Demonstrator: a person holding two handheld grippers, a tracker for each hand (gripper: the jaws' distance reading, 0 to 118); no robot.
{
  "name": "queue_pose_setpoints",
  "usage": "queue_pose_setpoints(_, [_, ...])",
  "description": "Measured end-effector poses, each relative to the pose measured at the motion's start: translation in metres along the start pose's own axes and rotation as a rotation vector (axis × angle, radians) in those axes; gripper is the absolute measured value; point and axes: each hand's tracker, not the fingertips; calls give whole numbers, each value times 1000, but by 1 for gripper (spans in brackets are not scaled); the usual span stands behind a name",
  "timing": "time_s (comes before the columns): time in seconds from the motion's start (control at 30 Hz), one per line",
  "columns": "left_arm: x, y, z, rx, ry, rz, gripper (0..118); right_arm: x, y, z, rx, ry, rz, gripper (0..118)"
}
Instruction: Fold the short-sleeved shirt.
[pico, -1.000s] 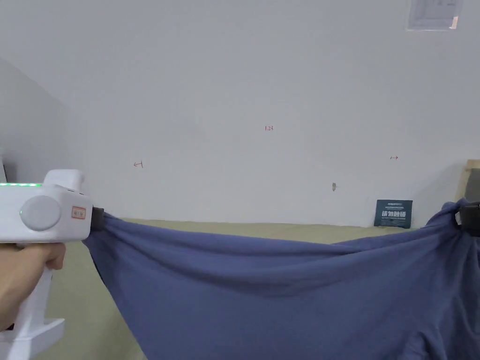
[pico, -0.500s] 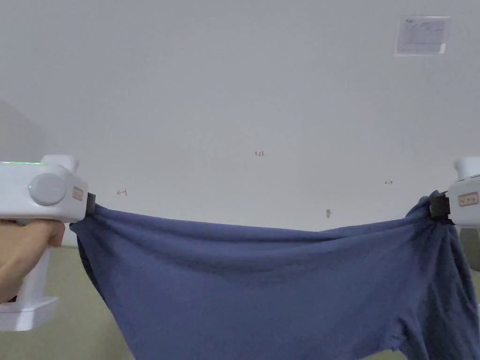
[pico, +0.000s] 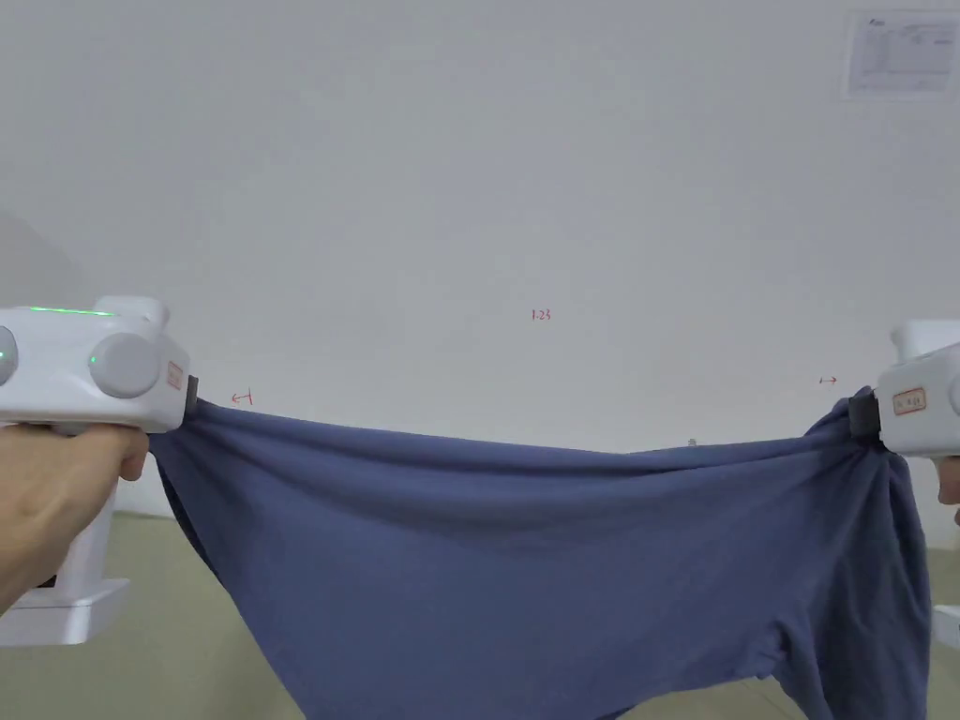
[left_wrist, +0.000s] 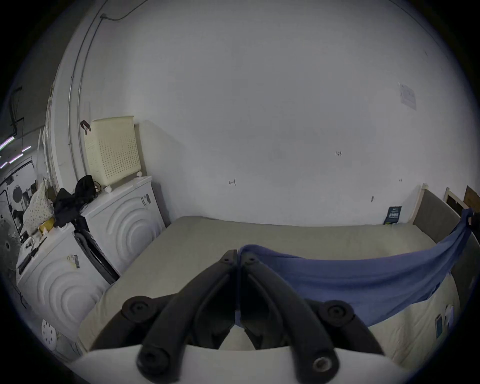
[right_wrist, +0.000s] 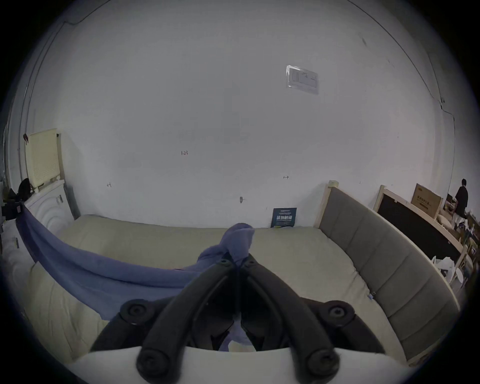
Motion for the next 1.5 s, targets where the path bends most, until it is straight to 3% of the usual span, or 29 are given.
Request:
queue_pose_setpoints(0.2, [1, -65, -30, -88, -17, -24, 0, -3, -62, -25, -87, 2, 17, 4])
queue_pose_setpoints(0.37, [-8, -147, -19, -191, -81, -55, 0, 8, -142, -2, -197, 35, 27, 4])
queue_pose_setpoints(0.73, [-60, -343, 97, -405, -168, -43, 0, 40, -319, 153, -349, 102, 17, 4])
queue_pose_setpoints(0.93, [-87, -413, 155, -475, -186, -8, 0, 54, -404, 219, -430, 93, -1, 5])
queue_pose_setpoints(1.07, [-94, -440, 167, -512, -199, 24, 0, 63, -429, 226, -481, 87, -60, 5])
queue_pose_setpoints(1.13, [-92, -448, 169, -509, -206, 38, 0, 64, -435, 224, -486, 87, -83, 13])
queue_pose_setpoints(1.17, [-91, -450, 169, -507, -206, 40, 2, 62, -436, 226, -485, 79, -78, 35])
queue_pose_setpoints(1.2, [-90, -451, 169, -498, -203, 46, 7, 62, -436, 226, -489, 77, -74, 61])
queue_pose_setpoints(1.23, [-90, -450, 170, -481, -210, 49, 27, 62, -435, 227, -490, 80, -72, 84])
queue_pose_setpoints(1.27, [-89, -448, 173, -464, -211, 48, 81, 61, -434, 229, -484, 73, -65, 96])
queue_pose_setpoints(1.3, [-89, -446, 173, -461, -204, 34, 117, 60, -431, 234, -469, 77, -62, 96])
queue_pose_setpoints(1.5, [-69, -393, 229, -233, -244, 7, 113, 28, -382, 268, -227, 55, -69, 95])
